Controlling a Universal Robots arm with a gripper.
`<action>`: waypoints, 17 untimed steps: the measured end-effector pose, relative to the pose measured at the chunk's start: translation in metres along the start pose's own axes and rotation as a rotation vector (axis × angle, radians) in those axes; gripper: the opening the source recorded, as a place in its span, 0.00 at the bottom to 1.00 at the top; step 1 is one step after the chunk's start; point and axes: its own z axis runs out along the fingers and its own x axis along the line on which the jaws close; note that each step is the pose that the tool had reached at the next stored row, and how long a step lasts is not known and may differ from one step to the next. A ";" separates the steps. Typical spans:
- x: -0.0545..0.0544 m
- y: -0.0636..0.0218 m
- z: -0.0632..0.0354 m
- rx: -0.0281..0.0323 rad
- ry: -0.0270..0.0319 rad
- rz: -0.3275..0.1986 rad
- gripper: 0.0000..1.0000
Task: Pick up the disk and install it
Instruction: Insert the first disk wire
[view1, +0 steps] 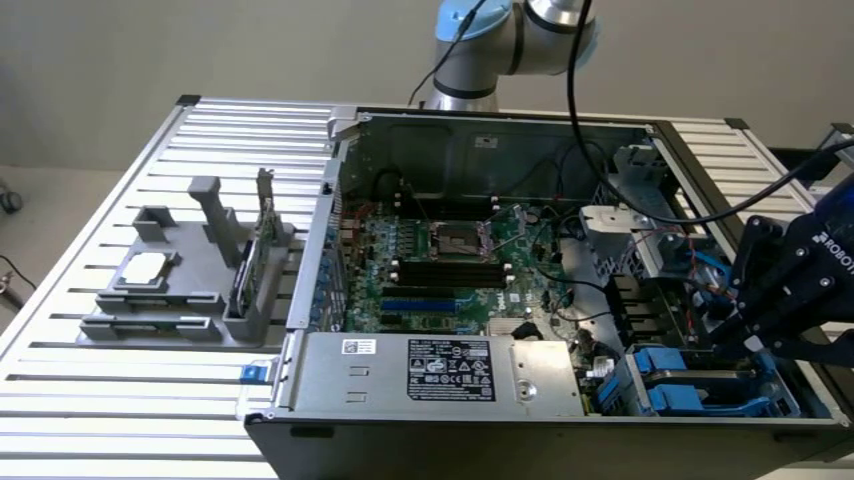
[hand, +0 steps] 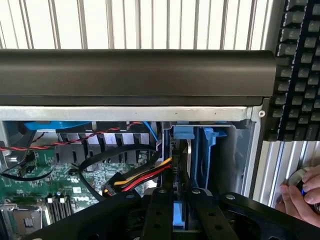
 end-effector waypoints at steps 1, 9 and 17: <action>0.000 0.0000 0.0001 0.0000 -0.0005 -0.002 0.17; 0.001 0.0007 0.0005 0.0011 -0.0014 -0.007 0.17; 0.001 0.0012 0.0009 0.0014 0.0020 -0.008 0.17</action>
